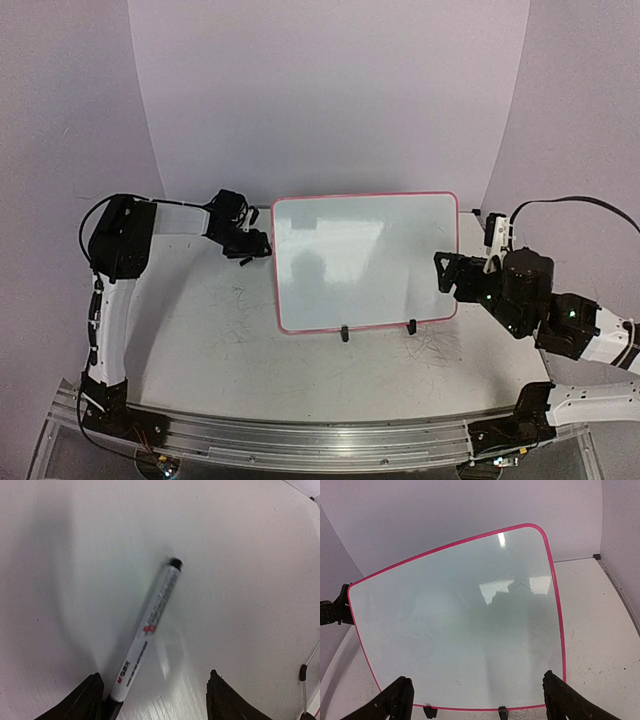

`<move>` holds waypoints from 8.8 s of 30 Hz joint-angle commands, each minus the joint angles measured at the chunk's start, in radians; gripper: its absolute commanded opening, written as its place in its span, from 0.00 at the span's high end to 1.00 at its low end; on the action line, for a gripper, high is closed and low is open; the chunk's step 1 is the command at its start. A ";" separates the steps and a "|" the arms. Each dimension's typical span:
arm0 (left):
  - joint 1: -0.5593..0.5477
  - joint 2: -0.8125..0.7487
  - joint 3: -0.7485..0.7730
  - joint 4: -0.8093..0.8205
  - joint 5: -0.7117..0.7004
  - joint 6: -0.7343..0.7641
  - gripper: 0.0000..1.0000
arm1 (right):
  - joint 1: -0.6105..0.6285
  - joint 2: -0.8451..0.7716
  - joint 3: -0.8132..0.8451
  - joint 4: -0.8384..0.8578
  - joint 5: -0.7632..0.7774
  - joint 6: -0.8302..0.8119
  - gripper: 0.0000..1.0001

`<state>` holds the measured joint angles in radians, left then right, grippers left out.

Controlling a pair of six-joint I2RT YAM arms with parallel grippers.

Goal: Write a sentence on the whiteboard
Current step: Pick up the whiteboard marker from the corner of the board, then pass from the left arm to the right, then open the pen cap from the whiteboard marker, then place the pen cap at the center of the board.

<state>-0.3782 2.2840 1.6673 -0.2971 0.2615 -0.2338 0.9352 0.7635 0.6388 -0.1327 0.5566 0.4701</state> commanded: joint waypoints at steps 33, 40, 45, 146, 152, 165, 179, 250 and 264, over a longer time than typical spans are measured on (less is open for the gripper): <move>-0.087 -0.411 -0.366 -0.178 -0.670 -0.050 1.00 | 0.004 0.290 0.377 -0.021 0.076 -0.292 0.02; -0.067 -0.724 -0.431 -0.177 -0.610 -0.065 1.00 | -0.031 0.380 0.473 -0.005 -0.233 -0.280 0.02; -0.071 -0.924 -0.415 -0.110 -0.319 0.006 1.00 | -0.072 0.478 0.568 0.009 -0.493 -0.253 0.02; -0.513 -0.774 -0.364 -0.166 0.360 0.265 1.00 | -0.261 0.953 0.637 0.071 -1.864 -0.141 0.82; -0.515 -0.778 -0.366 -0.169 0.355 0.264 1.00 | -0.252 0.963 0.639 0.063 -1.885 -0.159 0.81; -0.519 -0.777 -0.349 -0.178 0.347 0.261 0.98 | -0.243 0.949 0.641 0.050 -1.866 -0.185 1.00; -0.519 -0.818 -0.400 -0.179 0.353 0.245 0.52 | -0.243 0.900 0.608 0.050 -1.807 -0.192 1.00; -0.366 -0.628 -0.908 0.132 -0.731 -0.366 1.00 | -0.197 0.318 0.289 0.364 -0.821 -0.384 1.00; -0.366 -0.626 -0.947 0.157 -0.741 -0.383 0.83 | -0.197 0.250 0.240 0.344 -0.524 -0.341 1.00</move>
<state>-0.7487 1.6791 0.7376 -0.1587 -0.4569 -0.6023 0.7319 1.0531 0.8819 0.1912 -0.0620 0.1356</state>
